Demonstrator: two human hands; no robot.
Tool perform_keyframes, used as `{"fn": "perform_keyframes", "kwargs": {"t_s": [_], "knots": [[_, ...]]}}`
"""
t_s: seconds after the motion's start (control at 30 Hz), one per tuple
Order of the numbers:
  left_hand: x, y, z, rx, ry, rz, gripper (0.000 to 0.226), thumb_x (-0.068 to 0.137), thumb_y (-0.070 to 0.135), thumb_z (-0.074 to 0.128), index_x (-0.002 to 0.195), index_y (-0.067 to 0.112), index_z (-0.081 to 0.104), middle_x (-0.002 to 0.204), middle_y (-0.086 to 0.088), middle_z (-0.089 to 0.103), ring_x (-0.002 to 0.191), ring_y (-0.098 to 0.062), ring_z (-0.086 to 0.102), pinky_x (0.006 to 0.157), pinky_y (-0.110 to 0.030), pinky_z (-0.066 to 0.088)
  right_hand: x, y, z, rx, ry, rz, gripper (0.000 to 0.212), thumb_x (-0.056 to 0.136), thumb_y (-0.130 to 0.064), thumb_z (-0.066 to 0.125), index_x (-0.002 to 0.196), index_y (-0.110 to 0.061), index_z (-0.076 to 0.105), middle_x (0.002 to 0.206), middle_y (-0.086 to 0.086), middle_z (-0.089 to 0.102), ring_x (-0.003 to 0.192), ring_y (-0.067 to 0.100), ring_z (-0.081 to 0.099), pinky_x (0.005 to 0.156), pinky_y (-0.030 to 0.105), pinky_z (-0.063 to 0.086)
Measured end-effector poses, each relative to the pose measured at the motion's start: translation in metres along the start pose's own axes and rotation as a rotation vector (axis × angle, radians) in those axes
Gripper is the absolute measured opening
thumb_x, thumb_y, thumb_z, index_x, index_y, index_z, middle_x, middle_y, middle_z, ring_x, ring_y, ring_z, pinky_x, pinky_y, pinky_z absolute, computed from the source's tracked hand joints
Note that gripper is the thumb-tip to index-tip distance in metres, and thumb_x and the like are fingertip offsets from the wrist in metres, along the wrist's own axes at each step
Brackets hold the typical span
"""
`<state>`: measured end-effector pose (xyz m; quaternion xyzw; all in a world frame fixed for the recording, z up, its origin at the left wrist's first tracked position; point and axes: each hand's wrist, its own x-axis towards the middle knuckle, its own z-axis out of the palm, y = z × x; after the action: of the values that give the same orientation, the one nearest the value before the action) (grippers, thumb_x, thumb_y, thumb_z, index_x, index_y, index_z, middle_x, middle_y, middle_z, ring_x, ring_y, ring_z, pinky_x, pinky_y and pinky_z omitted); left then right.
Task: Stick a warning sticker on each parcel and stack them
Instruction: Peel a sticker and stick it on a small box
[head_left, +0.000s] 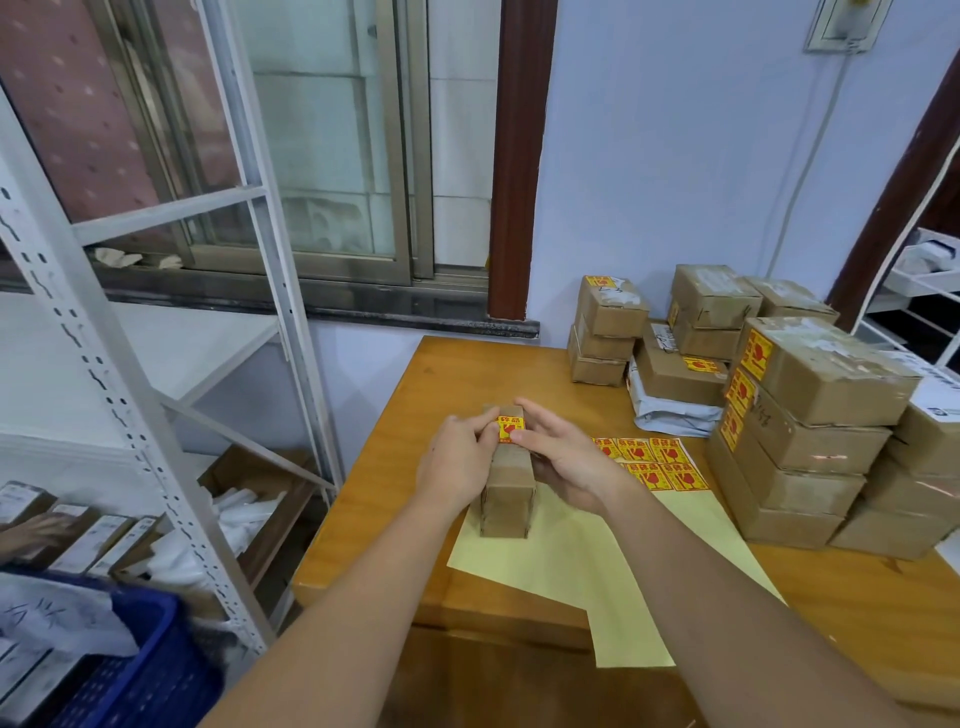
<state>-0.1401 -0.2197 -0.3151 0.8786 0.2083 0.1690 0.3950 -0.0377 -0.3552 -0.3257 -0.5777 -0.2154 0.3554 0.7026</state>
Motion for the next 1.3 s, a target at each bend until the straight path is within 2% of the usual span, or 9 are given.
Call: {"fn": "perform_keyframes", "kwargs": {"t_s": [0.1, 0.3, 0.43, 0.63, 0.77, 0.87, 1.0, 1.1, 1.3], "knots": [[0.000, 0.000, 0.001, -0.002, 0.000, 0.014, 0.037, 0.108, 0.040, 0.044, 0.144, 0.044, 0.054, 0.147, -0.002, 0.055, 0.142, -0.024, 0.043, 0.093, -0.032, 0.039, 0.000, 0.001, 0.001, 0.007, -0.013, -0.017, 0.093, 0.064, -0.036, 0.093, 0.145, -0.038, 0.048, 0.165, -0.002, 0.028, 0.148, 0.020, 0.034, 0.121, 0.052, 0.031], [-0.003, -0.001, -0.001, -0.036, 0.007, 0.011, 0.037, 0.108, 0.038, 0.046, 0.144, 0.042, 0.056, 0.143, -0.008, 0.054, 0.133, -0.024, 0.051, 0.096, -0.031, 0.041, -0.007, 0.000, 0.004, 0.036, 0.011, -0.030, 0.066, 0.087, -0.025, 0.079, 0.146, -0.038, 0.050, 0.165, -0.004, 0.028, 0.149, 0.016, 0.032, 0.123, 0.051, 0.027], [-0.004, 0.003, -0.002, -0.076, -0.002, -0.013, 0.048, 0.106, 0.039, 0.051, 0.153, 0.037, 0.044, 0.131, -0.006, 0.049, 0.119, -0.022, 0.054, 0.101, -0.032, 0.042, -0.012, -0.001, 0.005, 0.019, 0.016, -0.032, 0.065, 0.089, -0.024, 0.077, 0.146, -0.037, 0.049, 0.165, -0.002, 0.029, 0.149, 0.017, 0.031, 0.122, 0.050, 0.028], [0.001, 0.008, -0.011, -0.224, -0.176, -0.117, 0.066, 0.105, 0.035, 0.055, 0.163, 0.029, 0.023, 0.162, -0.001, 0.029, 0.147, -0.024, 0.034, 0.120, -0.038, 0.030, -0.019, -0.003, 0.006, -0.001, 0.023, -0.019, 0.065, 0.089, -0.023, 0.077, 0.146, -0.035, 0.049, 0.164, -0.001, 0.030, 0.147, 0.018, 0.034, 0.122, 0.049, 0.030], [0.003, 0.002, -0.016, -0.650, -0.312, -0.256, 0.028, 0.102, 0.027, 0.063, 0.130, 0.025, 0.060, 0.132, 0.009, 0.061, 0.119, -0.010, 0.055, 0.092, -0.026, 0.043, -0.023, -0.003, 0.009, -0.022, 0.038, -0.004, 0.063, 0.090, -0.022, 0.075, 0.146, -0.036, 0.051, 0.159, -0.003, 0.038, 0.133, 0.013, 0.048, 0.120, 0.045, 0.034], [0.003, -0.001, -0.009, -0.675, -0.214, -0.259, 0.027, 0.103, 0.032, 0.061, 0.129, 0.031, 0.055, 0.118, 0.011, 0.062, 0.106, -0.004, 0.056, 0.079, -0.024, 0.042, -0.023, -0.002, 0.010, -0.015, 0.046, -0.011, 0.060, 0.086, -0.026, 0.079, 0.138, -0.044, 0.056, 0.156, -0.004, 0.044, 0.135, 0.015, 0.050, 0.119, 0.045, 0.036], [0.003, 0.005, 0.005, -0.651, -0.069, -0.271, 0.029, 0.105, 0.039, 0.055, 0.127, 0.020, 0.058, 0.117, 0.001, 0.066, 0.099, -0.010, 0.062, 0.070, -0.024, 0.045, -0.027, -0.003, 0.015, -0.036, 0.085, -0.031, 0.059, 0.093, -0.020, 0.070, 0.147, -0.036, 0.051, 0.145, -0.012, 0.044, 0.130, 0.009, 0.049, 0.109, 0.032, 0.044], [0.004, 0.007, 0.008, -0.686, -0.040, -0.287, 0.029, 0.104, 0.038, 0.056, 0.124, 0.017, 0.060, 0.115, -0.005, 0.068, 0.095, -0.014, 0.065, 0.068, -0.026, 0.047, -0.029, -0.001, 0.018, -0.037, 0.123, -0.043, 0.057, 0.095, -0.018, 0.068, 0.146, -0.035, 0.051, 0.133, -0.015, 0.049, 0.115, 0.001, 0.057, 0.093, 0.025, 0.050], [0.001, 0.004, 0.008, -0.850, -0.069, -0.352, 0.023, 0.101, 0.040, 0.062, 0.114, 0.021, 0.065, 0.109, -0.009, 0.072, 0.097, -0.022, 0.070, 0.077, -0.035, 0.055, -0.026, 0.006, 0.023, -0.056, 0.183, -0.063, 0.053, 0.097, -0.019, 0.063, 0.145, -0.037, 0.053, 0.115, -0.027, 0.058, 0.116, 0.007, 0.061, 0.098, 0.031, 0.051]]}}
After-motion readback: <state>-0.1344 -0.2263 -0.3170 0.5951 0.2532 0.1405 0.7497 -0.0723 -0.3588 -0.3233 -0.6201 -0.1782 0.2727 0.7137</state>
